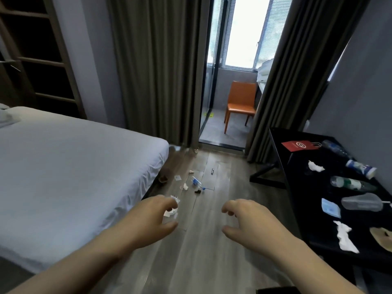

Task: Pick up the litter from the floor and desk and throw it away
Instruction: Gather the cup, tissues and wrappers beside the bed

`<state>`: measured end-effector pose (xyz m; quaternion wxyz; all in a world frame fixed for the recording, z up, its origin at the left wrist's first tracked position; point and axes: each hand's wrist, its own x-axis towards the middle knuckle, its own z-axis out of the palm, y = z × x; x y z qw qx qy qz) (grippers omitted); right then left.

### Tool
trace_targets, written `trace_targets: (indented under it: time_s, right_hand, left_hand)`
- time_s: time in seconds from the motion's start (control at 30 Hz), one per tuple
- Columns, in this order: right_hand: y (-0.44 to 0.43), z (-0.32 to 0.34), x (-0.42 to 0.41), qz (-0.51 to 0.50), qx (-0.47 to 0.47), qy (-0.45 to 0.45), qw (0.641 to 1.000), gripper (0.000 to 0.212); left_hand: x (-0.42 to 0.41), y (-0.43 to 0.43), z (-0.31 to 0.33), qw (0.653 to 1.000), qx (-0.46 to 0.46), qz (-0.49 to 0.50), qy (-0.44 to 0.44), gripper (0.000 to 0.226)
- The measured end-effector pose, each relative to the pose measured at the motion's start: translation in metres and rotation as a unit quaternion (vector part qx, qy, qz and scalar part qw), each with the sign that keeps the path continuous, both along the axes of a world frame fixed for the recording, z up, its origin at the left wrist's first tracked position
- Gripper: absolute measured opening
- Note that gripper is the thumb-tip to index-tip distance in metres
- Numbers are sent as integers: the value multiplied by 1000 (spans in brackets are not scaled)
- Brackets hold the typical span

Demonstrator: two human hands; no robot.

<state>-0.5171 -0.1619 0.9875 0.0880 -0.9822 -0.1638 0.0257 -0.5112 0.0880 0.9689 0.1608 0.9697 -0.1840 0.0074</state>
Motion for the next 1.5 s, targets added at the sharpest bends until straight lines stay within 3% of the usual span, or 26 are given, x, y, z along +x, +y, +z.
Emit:
trace_targets:
  time_s: [0.4,0.77,1.07,1.5]
  right_hand:
    - [-4,-22,186,27,-8,31,999,44]
    - [66,-64,386,27,-27,101,994,44]
    - [114,-104,500,22,-48,161,986,42]
    - [108,-159,658,52,-62,213,974,42]
  left_hand:
    - [179,-5,-32,998,-29,31,40,29]
    - [369,65,-80,992,-46,59,102,32]
    - [479,119,-116,982,-19,90,166,33]
    - [605,119,-166,965,-26,140,221,33]
